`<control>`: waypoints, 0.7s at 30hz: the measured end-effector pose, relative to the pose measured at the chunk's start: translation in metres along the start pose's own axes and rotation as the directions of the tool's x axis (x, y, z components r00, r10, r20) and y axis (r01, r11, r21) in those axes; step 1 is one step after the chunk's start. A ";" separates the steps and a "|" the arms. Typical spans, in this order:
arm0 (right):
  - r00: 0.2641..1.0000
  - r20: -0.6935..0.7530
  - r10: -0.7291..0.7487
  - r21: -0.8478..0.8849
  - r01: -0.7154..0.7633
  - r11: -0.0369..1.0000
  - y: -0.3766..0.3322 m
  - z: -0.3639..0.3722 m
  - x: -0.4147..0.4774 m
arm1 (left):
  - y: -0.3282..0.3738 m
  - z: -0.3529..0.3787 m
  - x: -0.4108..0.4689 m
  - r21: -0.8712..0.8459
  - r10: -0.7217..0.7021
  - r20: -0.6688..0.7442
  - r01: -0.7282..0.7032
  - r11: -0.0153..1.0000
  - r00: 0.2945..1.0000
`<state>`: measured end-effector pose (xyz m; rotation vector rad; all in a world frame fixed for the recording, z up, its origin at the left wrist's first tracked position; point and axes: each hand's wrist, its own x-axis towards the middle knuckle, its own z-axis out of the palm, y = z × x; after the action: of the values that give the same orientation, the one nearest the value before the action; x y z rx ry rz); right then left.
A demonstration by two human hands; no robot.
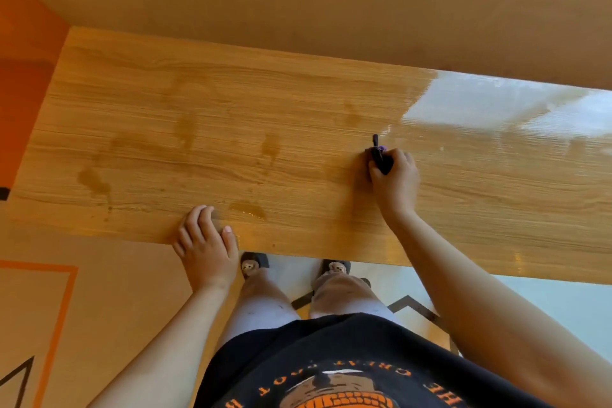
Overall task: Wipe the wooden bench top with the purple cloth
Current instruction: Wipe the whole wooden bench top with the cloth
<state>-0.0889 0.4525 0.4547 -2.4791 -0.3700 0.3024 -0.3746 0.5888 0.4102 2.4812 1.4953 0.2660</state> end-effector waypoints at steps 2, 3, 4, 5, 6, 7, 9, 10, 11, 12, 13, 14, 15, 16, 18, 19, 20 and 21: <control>0.992 0.059 -0.107 0.011 0.107 0.994 -0.030 0.028 -0.021 | 0.001 -0.003 0.000 -0.019 -0.012 0.026 0.013 1.000 1.000; 0.982 0.090 -0.165 0.018 0.164 0.986 -0.046 0.042 -0.033 | 0.001 -0.006 0.001 -0.034 -0.012 0.048 0.013 0.999 0.999; 0.968 0.123 -0.218 0.023 0.216 0.976 -0.060 0.055 -0.045 | -0.001 -0.009 0.002 -0.051 -0.002 0.068 0.005 0.999 0.998; 0.953 0.155 -0.261 0.020 0.261 0.965 -0.072 0.065 -0.057 | -0.003 -0.012 0.003 -0.067 0.017 0.083 -0.011 0.998 0.996; 0.940 0.179 -0.291 0.012 0.294 0.956 -0.081 0.073 -0.067 | -0.007 -0.014 0.004 -0.080 0.042 0.096 -0.034 0.996 0.994; 0.931 0.193 -0.310 0.004 0.316 0.949 -0.085 0.077 -0.073 | -0.011 -0.016 0.007 -0.090 0.075 0.103 -0.065 0.994 0.992; 0.934 0.172 -0.313 0.018 0.315 0.949 -0.085 0.075 -0.076 | -0.019 -0.019 0.018 -0.082 0.169 0.097 -0.161 0.984 0.981; 0.944 0.143 -0.298 0.020 0.298 0.954 -0.081 0.071 -0.074 | -0.023 -0.019 0.026 -0.068 0.214 0.100 -0.208 0.976 0.972; 0.957 0.110 -0.268 0.011 0.268 0.963 -0.075 0.065 -0.070 | -0.026 -0.018 0.033 -0.050 0.250 0.109 -0.246 0.968 0.962; 0.973 0.076 -0.216 -0.003 0.217 0.976 -0.067 0.057 -0.064 | -0.028 -0.017 0.038 -0.030 0.284 0.114 -0.283 0.959 0.952; 0.989 0.038 -0.146 -0.013 0.146 0.989 -0.057 0.047 -0.057 | -0.032 -0.016 0.041 -0.013 0.320 0.113 -0.321 0.947 0.941; 0.998 -0.006 -0.070 -0.017 0.070 0.997 -0.046 0.037 -0.049 | -0.036 -0.014 0.043 -0.002 0.355 0.107 -0.357 0.934 0.929; 0.999 -0.045 0.000 -0.021 -0.001 1.000 -0.035 0.025 -0.041 | -0.040 -0.011 0.044 0.001 0.389 0.094 -0.390 0.921 0.917; 0.995 -0.076 0.065 -0.031 -0.068 0.997 -0.024 0.013 -0.032 | -0.043 -0.010 0.046 -0.005 0.415 0.081 -0.416 0.909 0.906; 0.977 -0.128 0.173 -0.059 -0.181 0.982 -0.006 -0.006 -0.019 | -0.048 -0.006 0.048 -0.017 0.440 0.073 -0.440 0.898 0.895; 0.967 -0.148 0.209 -0.071 -0.221 0.973 -0.001 -0.010 -0.014 | -0.049 -0.005 0.048 -0.017 0.446 0.070 -0.446 0.895 0.892; 0.957 -0.167 0.236 -0.085 -0.252 0.964 0.001 -0.010 -0.011 | -0.049 -0.004 0.047 -0.014 0.448 0.067 -0.448 0.894 0.892; 0.947 -0.187 0.259 -0.090 -0.280 0.956 0.000 -0.008 -0.008 | -0.049 -0.004 0.047 -0.010 0.450 0.064 -0.451 0.893 0.891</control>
<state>-0.0945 0.4461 0.4621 -2.6480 0.0279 0.1768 -0.3953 0.6532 0.4014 2.7839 0.8735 0.2552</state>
